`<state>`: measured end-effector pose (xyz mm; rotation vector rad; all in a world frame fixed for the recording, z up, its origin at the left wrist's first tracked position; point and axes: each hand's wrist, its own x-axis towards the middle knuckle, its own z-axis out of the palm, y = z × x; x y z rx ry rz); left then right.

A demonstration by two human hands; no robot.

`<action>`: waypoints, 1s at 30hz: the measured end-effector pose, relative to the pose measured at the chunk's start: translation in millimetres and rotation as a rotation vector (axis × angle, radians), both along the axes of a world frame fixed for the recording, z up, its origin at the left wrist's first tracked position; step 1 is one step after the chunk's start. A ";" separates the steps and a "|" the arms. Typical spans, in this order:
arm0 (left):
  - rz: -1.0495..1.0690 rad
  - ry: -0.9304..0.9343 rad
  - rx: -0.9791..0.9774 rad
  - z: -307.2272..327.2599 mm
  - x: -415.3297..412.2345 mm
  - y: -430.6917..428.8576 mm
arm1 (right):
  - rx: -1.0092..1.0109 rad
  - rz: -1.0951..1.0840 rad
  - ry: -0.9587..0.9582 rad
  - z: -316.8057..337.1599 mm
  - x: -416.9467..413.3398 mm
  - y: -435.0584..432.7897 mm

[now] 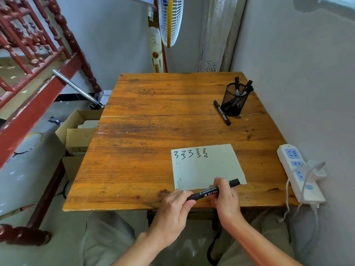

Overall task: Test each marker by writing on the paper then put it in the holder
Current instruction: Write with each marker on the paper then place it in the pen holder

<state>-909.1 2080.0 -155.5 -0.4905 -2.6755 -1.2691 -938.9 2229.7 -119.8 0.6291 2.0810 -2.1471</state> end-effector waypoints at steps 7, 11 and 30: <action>-0.032 -0.278 0.147 16.2 -4.7 1.9 | 0.000 -0.002 -0.031 -6.9 -1.6 4.7; -0.008 -0.359 0.153 20.6 -2.5 1.0 | -0.020 0.074 -0.016 -7.4 -2.0 8.0; 0.401 0.007 -0.623 -10.2 -34.1 -9.0 | 0.251 -0.306 0.423 84.1 -185.9 93.9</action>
